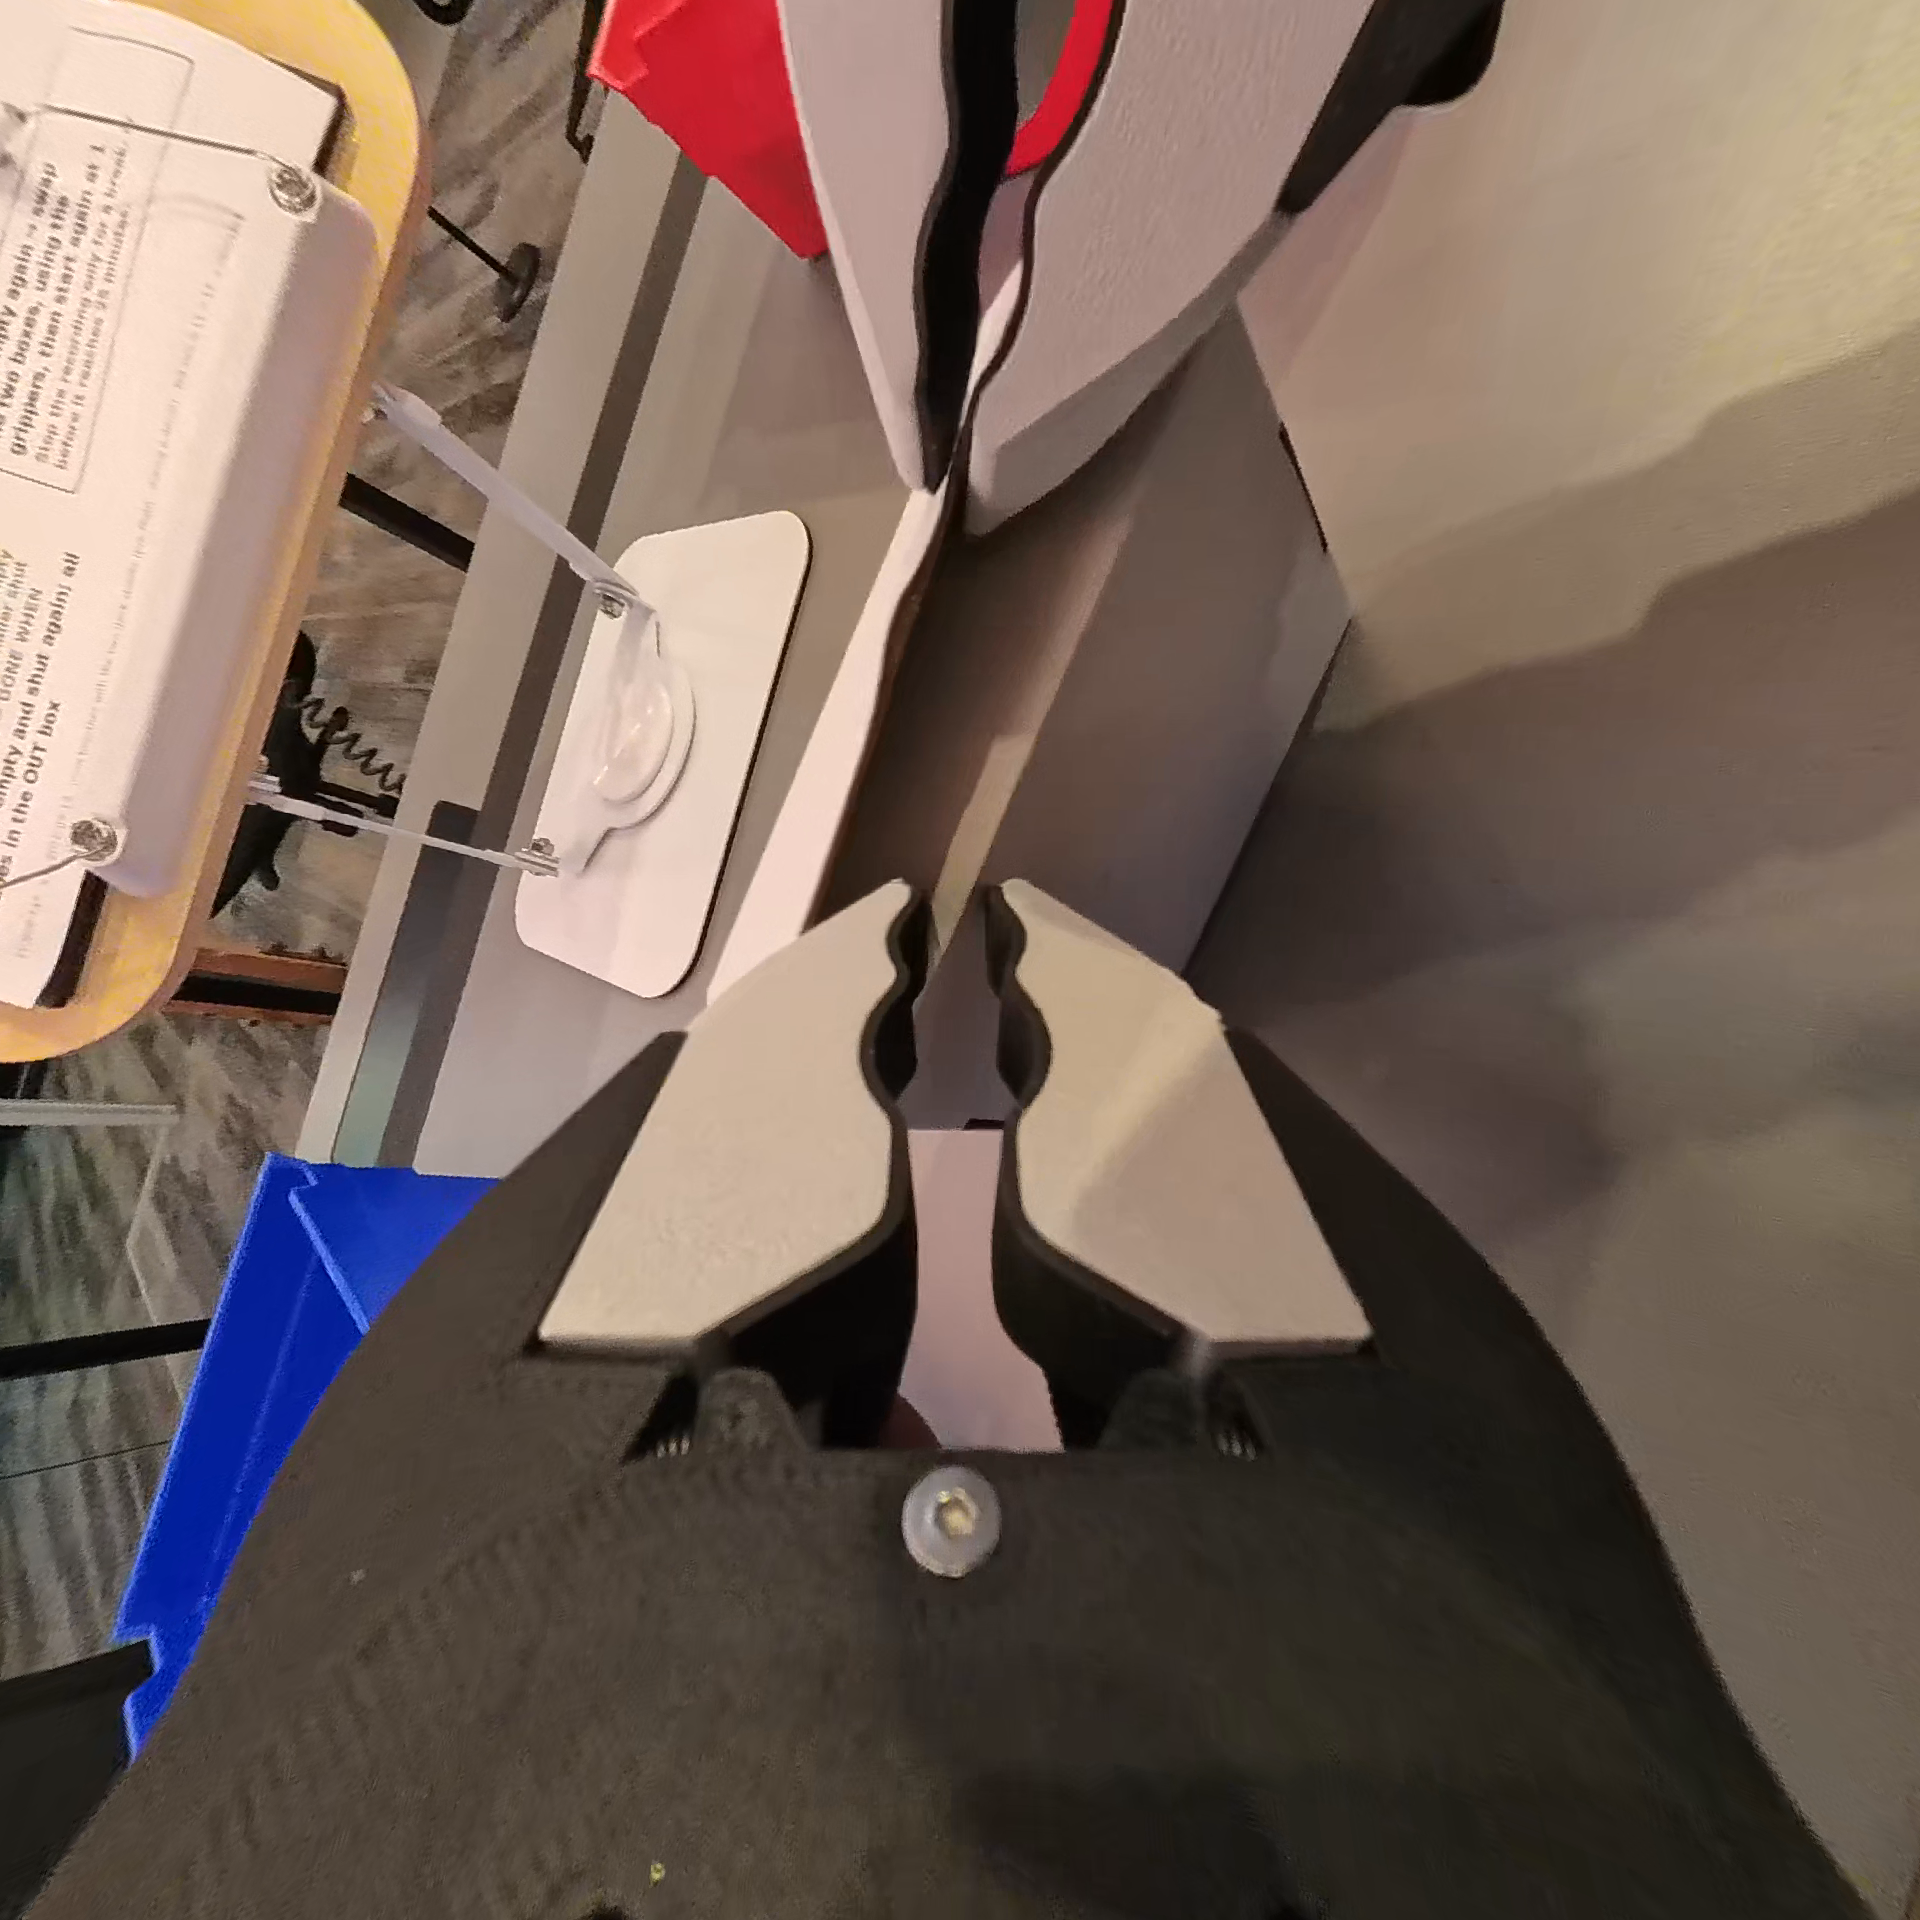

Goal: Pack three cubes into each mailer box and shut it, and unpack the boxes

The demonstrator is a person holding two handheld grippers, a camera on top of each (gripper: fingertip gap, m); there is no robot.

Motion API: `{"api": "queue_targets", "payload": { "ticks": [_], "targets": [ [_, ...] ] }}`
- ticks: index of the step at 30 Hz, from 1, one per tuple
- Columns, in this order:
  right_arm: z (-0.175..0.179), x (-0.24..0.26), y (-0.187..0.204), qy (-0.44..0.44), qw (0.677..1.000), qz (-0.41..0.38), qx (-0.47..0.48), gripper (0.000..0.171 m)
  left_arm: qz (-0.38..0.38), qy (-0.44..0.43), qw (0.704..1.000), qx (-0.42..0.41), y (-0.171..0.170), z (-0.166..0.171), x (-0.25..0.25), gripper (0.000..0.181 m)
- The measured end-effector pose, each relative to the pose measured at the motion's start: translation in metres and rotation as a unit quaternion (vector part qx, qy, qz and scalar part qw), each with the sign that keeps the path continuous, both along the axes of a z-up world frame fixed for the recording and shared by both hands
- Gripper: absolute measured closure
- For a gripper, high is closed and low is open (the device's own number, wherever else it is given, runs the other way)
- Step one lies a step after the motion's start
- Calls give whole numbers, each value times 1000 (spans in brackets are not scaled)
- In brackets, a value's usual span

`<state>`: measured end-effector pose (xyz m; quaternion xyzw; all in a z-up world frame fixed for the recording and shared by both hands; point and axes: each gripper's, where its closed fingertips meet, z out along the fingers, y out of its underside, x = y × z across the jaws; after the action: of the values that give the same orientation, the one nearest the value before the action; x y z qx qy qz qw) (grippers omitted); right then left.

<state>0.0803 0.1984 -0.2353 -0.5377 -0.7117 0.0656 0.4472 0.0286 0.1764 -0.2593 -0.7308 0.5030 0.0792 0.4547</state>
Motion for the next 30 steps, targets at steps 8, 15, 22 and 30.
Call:
{"api": "queue_targets", "payload": {
  "ticks": [8,15,22,30],
  "targets": [
    [21,-4,30,23,997,-36,-61,169,-10,29,1000,-3,-6,-1,2,171],
    [41,-3,50,73,986,-53,-138,168,-36,45,998,-20,-32,-17,10,181],
    [57,-3,38,64,987,-22,-143,169,-59,32,996,-59,-57,-40,21,175],
    [56,-11,21,36,992,2,-118,169,21,30,995,-96,-30,-25,-8,142]
  ]
}}
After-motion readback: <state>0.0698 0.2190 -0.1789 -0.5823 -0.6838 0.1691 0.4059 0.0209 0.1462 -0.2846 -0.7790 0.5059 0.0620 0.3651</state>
